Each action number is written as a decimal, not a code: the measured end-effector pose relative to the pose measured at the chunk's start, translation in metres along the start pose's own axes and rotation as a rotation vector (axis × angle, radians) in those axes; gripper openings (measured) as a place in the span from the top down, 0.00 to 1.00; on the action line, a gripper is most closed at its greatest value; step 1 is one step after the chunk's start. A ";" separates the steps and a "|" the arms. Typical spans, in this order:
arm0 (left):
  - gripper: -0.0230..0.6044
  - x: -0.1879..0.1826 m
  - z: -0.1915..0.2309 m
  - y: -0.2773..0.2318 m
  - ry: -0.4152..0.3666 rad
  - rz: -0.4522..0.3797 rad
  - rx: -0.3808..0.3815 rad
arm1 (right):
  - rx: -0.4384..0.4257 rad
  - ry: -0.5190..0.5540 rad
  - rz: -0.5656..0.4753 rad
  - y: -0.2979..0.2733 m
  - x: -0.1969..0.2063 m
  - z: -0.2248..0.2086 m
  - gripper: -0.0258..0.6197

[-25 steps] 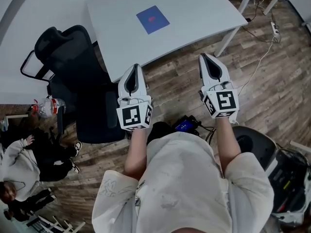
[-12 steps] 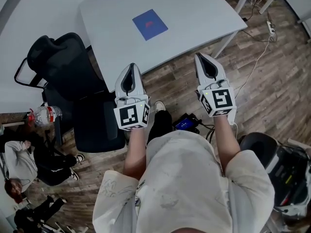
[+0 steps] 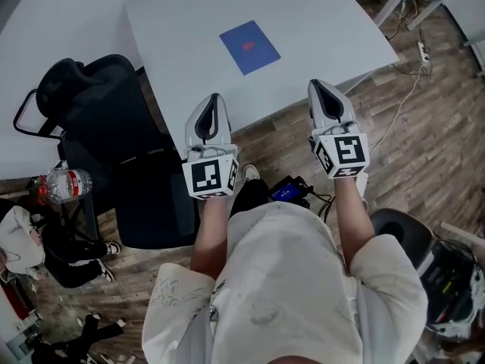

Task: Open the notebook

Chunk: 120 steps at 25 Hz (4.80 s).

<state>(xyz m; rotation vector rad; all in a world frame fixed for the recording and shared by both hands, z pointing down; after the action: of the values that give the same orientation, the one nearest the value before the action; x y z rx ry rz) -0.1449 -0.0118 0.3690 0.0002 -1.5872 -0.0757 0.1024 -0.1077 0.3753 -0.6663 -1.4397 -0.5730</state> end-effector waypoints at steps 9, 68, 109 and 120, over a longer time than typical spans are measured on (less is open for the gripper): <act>0.93 -0.003 -0.004 -0.008 -0.012 -0.015 0.040 | 0.053 0.009 0.036 -0.002 0.000 -0.012 0.95; 0.93 -0.007 -0.006 0.025 -0.035 0.058 -0.012 | 0.114 -0.243 0.738 -0.089 0.154 -0.021 0.80; 0.93 -0.006 -0.001 0.021 -0.044 0.063 -0.021 | 0.153 -0.154 0.675 -0.090 0.148 -0.018 0.95; 0.93 -0.007 0.002 0.020 -0.049 0.062 -0.020 | 0.157 -0.167 0.637 -0.091 0.143 -0.015 0.95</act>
<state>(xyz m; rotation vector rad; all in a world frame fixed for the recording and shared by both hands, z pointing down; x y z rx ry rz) -0.1458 0.0083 0.3631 -0.0668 -1.6344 -0.0436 0.0562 -0.1758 0.5236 -1.0052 -1.3102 0.0936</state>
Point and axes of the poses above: the fingertips, and each gripper's own axes: y backward along the fingers, z to its left, x out of its underside, the point moved 9 cm from there along y, backward along the fingers, and after that the axes turned 5 degrees about -x, right-handed, at the moved point
